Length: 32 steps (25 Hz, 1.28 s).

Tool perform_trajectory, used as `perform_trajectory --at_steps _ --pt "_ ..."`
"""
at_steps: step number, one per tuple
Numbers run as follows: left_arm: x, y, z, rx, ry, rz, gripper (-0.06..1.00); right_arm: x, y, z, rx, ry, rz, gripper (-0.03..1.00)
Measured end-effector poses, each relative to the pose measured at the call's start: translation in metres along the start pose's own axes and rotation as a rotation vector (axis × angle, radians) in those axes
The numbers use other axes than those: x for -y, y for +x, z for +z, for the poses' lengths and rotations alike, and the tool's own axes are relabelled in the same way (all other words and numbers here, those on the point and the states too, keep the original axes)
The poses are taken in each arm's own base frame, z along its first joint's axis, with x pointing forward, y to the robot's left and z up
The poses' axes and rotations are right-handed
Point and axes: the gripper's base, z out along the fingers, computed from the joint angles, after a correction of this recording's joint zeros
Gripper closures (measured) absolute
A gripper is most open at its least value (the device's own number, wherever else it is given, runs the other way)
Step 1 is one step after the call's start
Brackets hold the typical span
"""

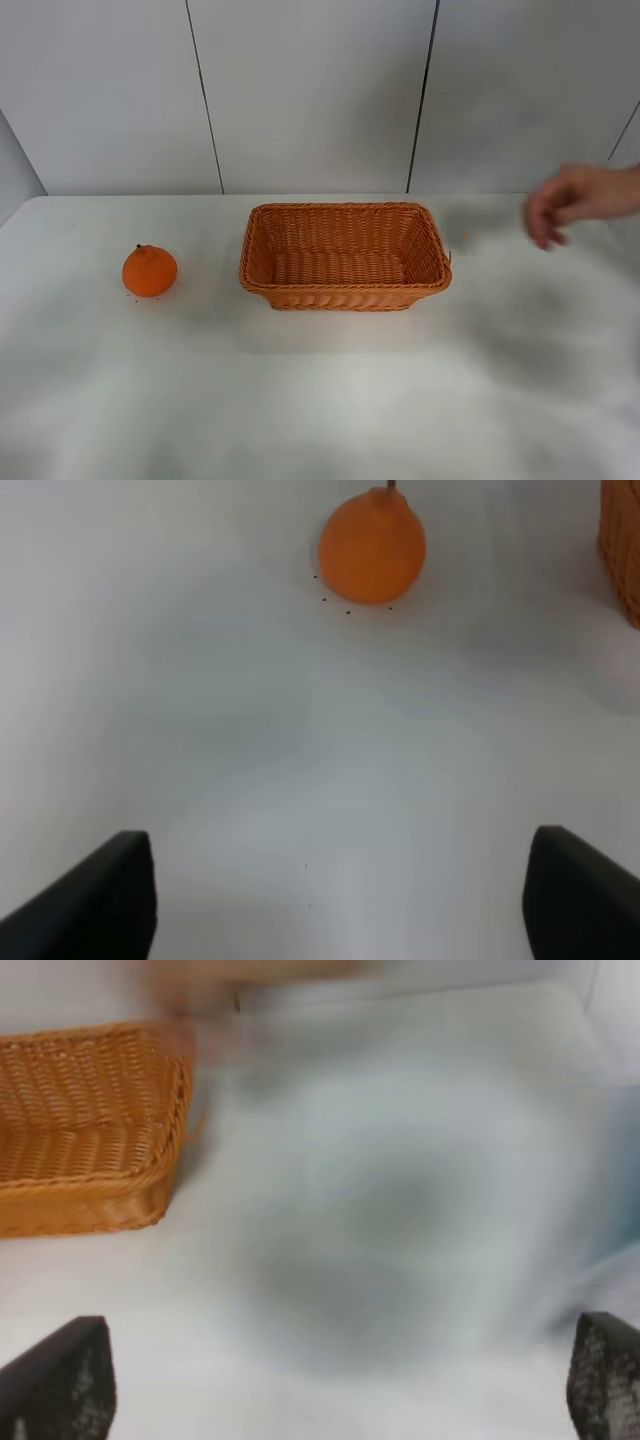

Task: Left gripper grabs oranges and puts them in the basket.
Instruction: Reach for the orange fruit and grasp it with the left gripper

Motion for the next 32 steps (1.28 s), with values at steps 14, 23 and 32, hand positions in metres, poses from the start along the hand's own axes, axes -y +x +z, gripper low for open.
perform_trajectory --at_steps 14,23,32 --pt "0.0 0.0 0.0 0.0 0.0 0.0 0.1 0.0 0.0 0.0 0.0 0.0 0.0 0.27" --pt "0.0 0.0 0.0 0.0 0.0 0.0 0.1 0.0 0.0 0.0 0.0 0.0 0.0 0.27" --pt "0.0 0.0 0.0 0.0 0.0 0.0 0.1 0.0 0.0 0.0 0.0 0.0 0.0 0.27"
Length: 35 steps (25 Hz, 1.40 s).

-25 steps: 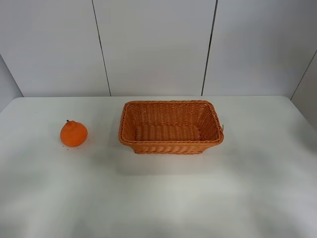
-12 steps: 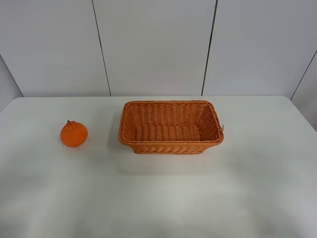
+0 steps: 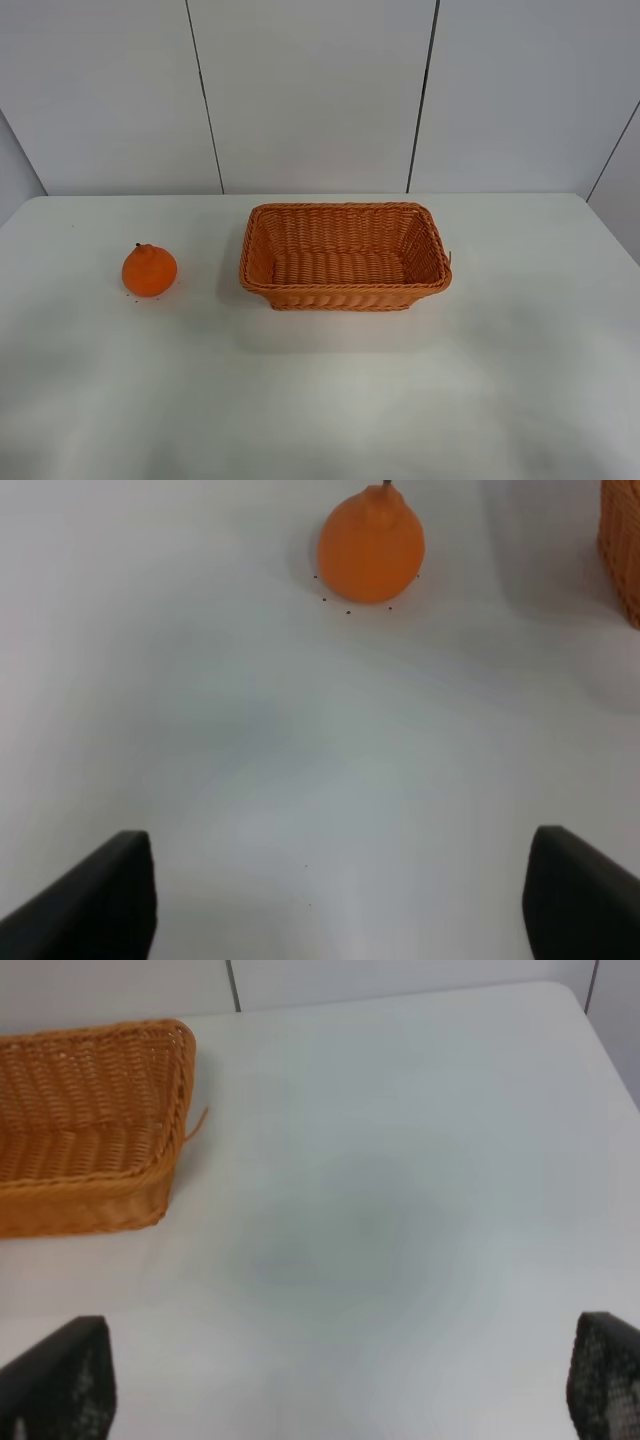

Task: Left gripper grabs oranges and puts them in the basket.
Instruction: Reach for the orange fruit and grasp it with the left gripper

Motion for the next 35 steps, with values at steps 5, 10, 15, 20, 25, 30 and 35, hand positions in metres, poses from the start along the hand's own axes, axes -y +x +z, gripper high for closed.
perform_trajectory --at_steps 5,10,15,20,25,30,35 --pt "0.0 0.0 0.0 0.0 0.0 0.0 0.1 0.0 0.0 0.0 0.0 0.0 0.0 0.27" --pt "0.0 0.0 0.0 0.0 0.0 0.0 0.1 0.0 0.0 0.0 0.0 0.0 0.0 0.27" --pt "0.0 0.0 0.0 0.0 0.0 0.0 0.1 0.0 0.0 0.0 0.0 0.0 0.0 0.27" --pt "0.0 0.0 0.0 0.0 0.0 0.0 0.1 0.0 0.0 0.0 0.0 0.0 0.0 0.27" --pt "0.0 0.0 0.0 0.0 0.0 0.0 0.1 0.0 0.0 0.0 0.0 0.0 0.0 0.27" --pt "0.0 0.0 0.0 0.0 0.0 0.0 0.1 0.0 0.0 0.0 0.0 0.0 0.0 0.27" --pt "0.0 0.0 0.0 0.0 0.0 0.0 0.1 0.0 0.0 0.0 0.0 0.0 0.0 0.27"
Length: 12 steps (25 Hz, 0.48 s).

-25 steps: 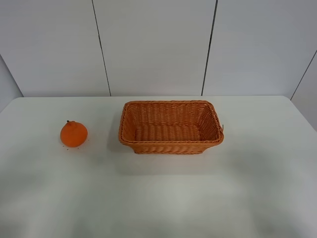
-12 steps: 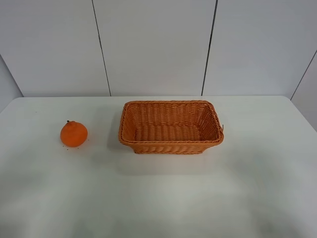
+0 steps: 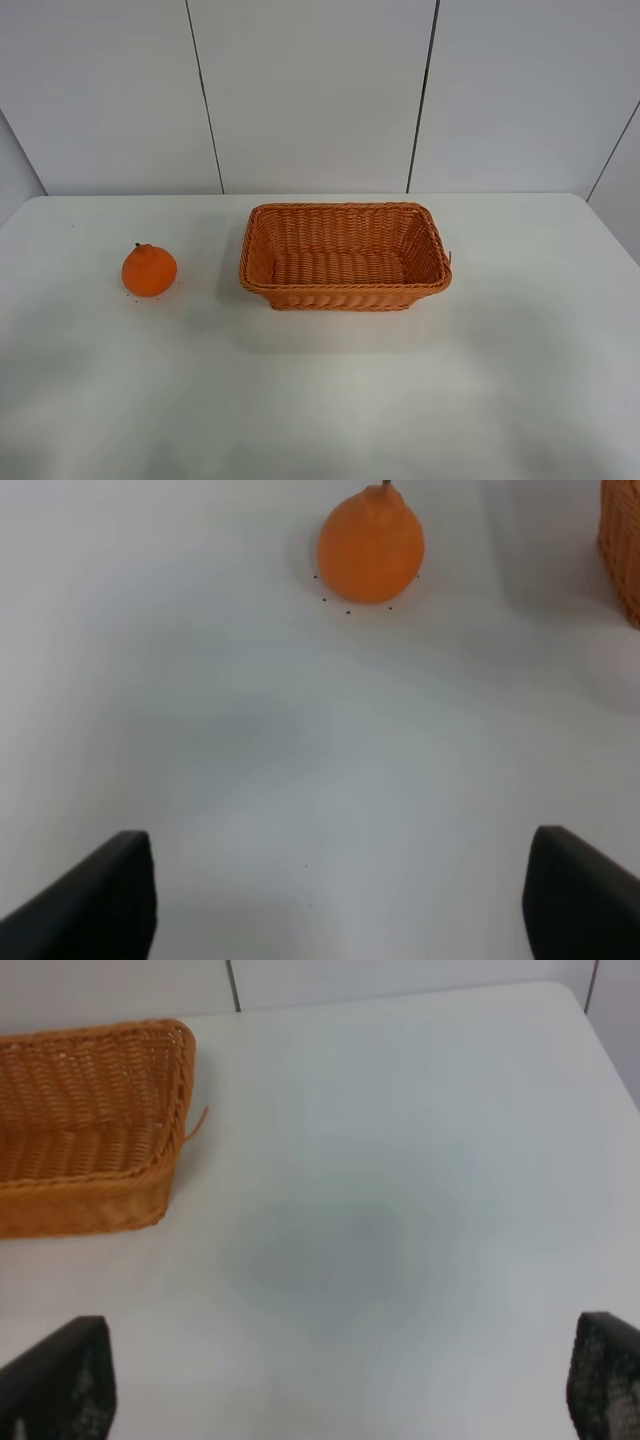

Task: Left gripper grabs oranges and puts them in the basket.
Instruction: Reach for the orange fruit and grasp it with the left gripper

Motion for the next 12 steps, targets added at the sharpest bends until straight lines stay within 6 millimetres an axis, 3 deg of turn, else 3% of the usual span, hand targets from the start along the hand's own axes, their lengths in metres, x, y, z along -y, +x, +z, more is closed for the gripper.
perform_trajectory --at_steps 12 --pt "0.0 0.0 0.0 0.0 0.0 0.0 0.1 0.0 0.0 0.0 0.0 0.0 0.0 0.27"
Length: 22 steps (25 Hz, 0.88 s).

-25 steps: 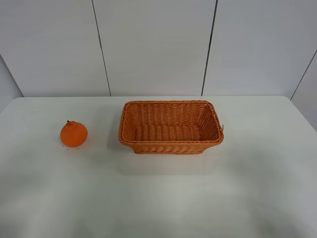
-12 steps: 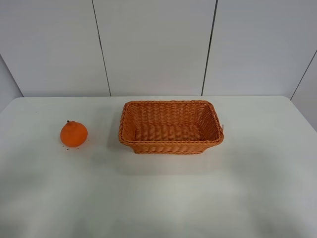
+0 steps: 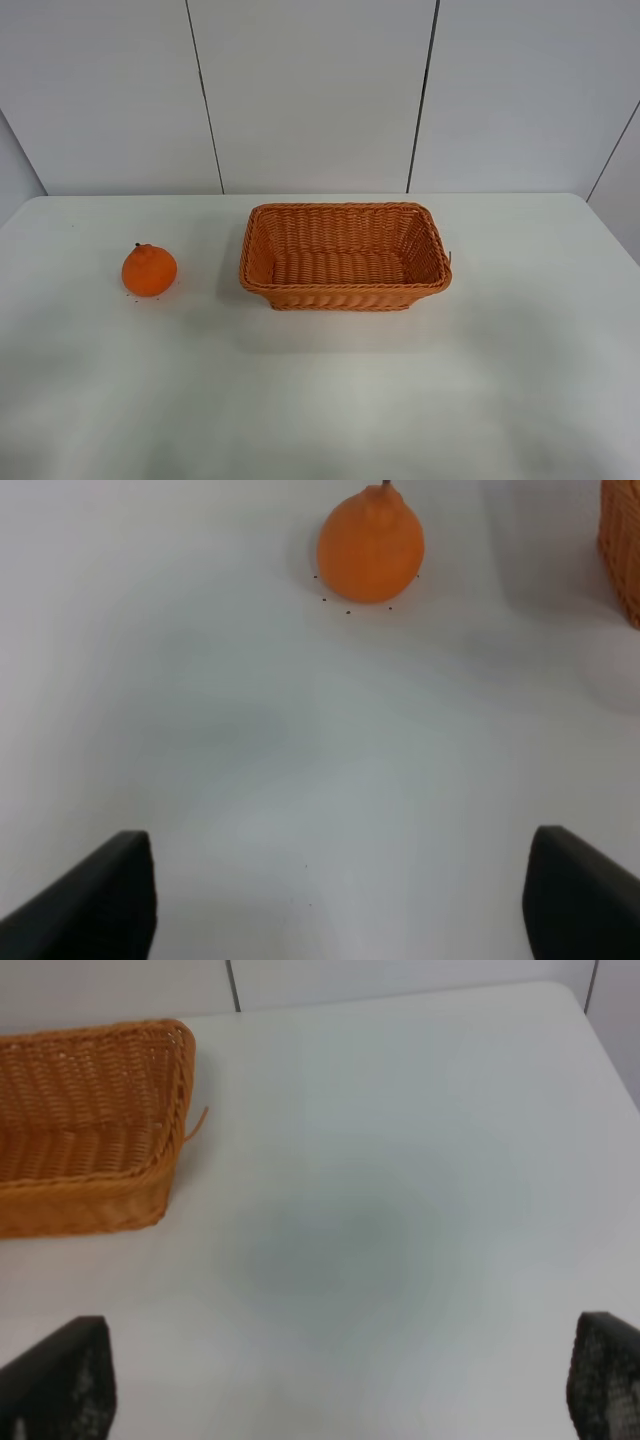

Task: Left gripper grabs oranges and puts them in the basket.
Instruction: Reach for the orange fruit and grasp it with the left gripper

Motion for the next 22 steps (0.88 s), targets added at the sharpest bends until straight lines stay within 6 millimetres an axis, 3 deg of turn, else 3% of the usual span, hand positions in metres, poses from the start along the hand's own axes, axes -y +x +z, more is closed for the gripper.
perform_trajectory --at_steps 22 --pt "0.0 0.0 0.0 0.0 0.0 0.0 0.1 0.0 0.0 0.0 0.0 0.0 0.0 0.27"
